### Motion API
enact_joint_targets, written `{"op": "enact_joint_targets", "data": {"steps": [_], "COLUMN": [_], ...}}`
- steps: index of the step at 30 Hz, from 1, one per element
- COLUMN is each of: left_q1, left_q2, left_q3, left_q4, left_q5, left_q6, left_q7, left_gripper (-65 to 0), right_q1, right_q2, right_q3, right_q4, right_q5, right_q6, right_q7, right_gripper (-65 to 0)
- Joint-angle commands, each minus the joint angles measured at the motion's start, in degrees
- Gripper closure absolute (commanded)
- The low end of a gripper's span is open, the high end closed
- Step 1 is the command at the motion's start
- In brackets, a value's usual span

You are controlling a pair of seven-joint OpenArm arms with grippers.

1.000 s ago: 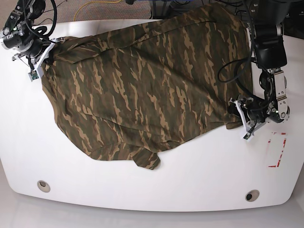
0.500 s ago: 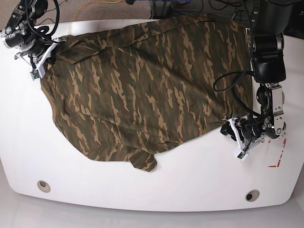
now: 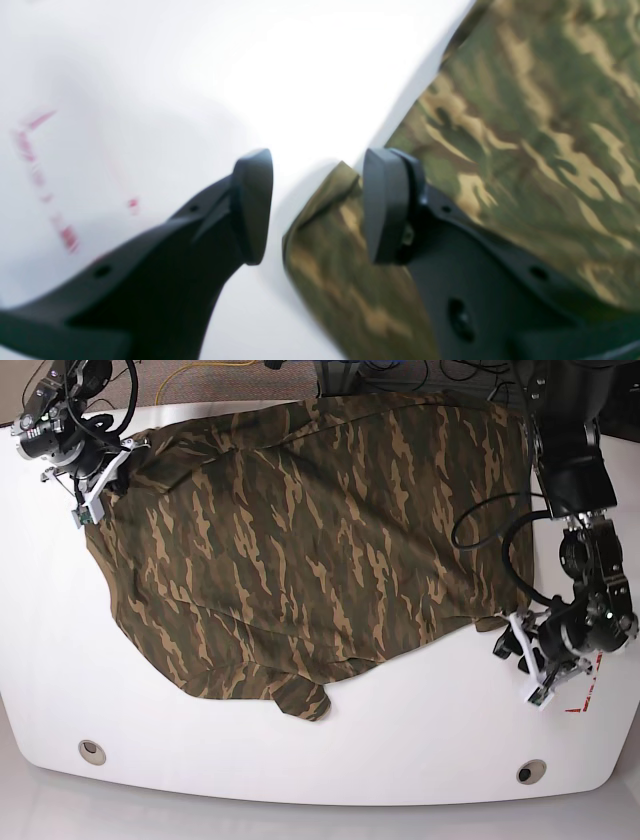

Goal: Layout the t-shirt on the table in an organized manner, then fold the t-shirt properly
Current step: 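Grasp the shirt's side edge with the left gripper, then pull the grasped side edge outward with the left gripper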

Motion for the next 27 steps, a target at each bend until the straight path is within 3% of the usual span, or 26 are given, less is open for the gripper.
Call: {"op": "enact_joint_targets", "data": {"steps": [1,10,20,27], "left_q1": [4.03,18.72,30.14,32.34], "left_q2": [-0.41,1.78,4.77,5.04], "left_q3": [-2.04,-5.73,-10.04,-10.21], "left_q4": [6.21,20.71,20.80,15.97], "left_q5": [0.22,0.49,0.66,0.57], "left_q6": [0.10,0.10,0.10,0.10], "left_q7": [0.23,-0.21,-6.45,-7.06], "left_gripper": [-27.4,-27.4,-27.4,-27.4], "right_q1": [0.43,1.66,1.93,1.84], "right_q2": [0.96,0.96,1.14,0.96], "right_q3": [0.33,0.59,0.59,0.59], "right_q4": [0.82,0.82,0.82,0.82], "right_q5": [0.43,0.25,0.34,0.43], "right_q6": [-0.07,-0.07,-0.07,-0.07], "right_q7": [0.64,0.64,0.64,0.64], "right_gripper": [0.0,0.0,0.0,0.0]}}
